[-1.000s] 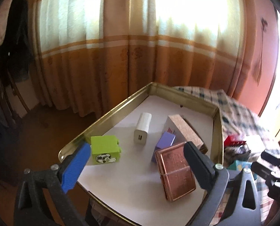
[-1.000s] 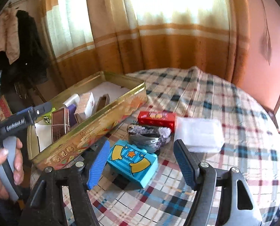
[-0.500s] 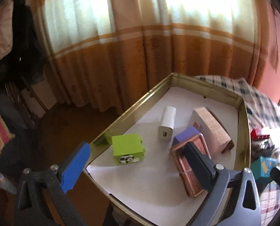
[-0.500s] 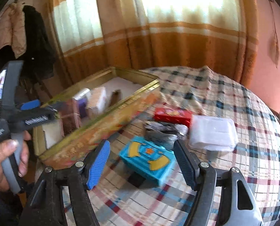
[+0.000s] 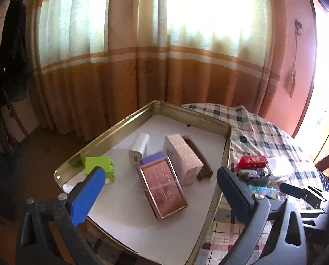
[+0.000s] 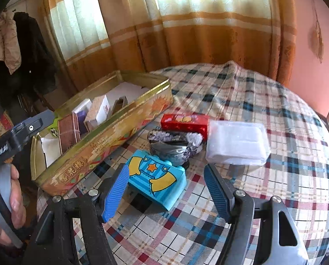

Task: Organize rigid objects
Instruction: 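Move both tools back toward the items on the table, then grasp the blue Duplo block with the right tool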

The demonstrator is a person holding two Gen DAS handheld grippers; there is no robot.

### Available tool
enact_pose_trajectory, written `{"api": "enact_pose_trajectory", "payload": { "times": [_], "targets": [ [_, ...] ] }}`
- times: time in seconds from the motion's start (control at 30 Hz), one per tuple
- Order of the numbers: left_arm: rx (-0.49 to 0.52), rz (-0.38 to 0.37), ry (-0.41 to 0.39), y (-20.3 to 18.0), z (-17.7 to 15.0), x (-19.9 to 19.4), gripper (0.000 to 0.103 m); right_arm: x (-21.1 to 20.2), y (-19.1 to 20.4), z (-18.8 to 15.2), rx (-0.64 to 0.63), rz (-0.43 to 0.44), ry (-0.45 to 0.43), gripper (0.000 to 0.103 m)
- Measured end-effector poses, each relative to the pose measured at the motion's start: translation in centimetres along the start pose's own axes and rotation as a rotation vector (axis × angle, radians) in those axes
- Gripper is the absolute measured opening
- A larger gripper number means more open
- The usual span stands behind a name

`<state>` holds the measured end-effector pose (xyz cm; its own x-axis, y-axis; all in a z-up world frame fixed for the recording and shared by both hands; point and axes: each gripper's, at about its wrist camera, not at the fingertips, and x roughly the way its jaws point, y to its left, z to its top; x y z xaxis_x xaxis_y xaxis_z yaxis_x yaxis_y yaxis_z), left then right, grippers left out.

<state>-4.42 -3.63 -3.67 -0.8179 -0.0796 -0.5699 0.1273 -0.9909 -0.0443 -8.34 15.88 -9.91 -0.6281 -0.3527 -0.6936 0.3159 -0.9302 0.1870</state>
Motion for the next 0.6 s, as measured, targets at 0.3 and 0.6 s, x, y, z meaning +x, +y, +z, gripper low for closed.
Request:
{"api": "enact_pose_trajectory", "payload": {
  "times": [0.3,0.6],
  "targets": [
    [-0.074,0.012,0.040,1.9,-0.2,1.1,0.103,1.8,2.0,0.8,-0.043,-0.050,0.034,0.081],
    [-0.048,-0.011,0.026,1.0,-0.4,0.5,0.103,3.0,2.4,0.7,-0.060,-0.061,0.081,0.073]
  ]
}}
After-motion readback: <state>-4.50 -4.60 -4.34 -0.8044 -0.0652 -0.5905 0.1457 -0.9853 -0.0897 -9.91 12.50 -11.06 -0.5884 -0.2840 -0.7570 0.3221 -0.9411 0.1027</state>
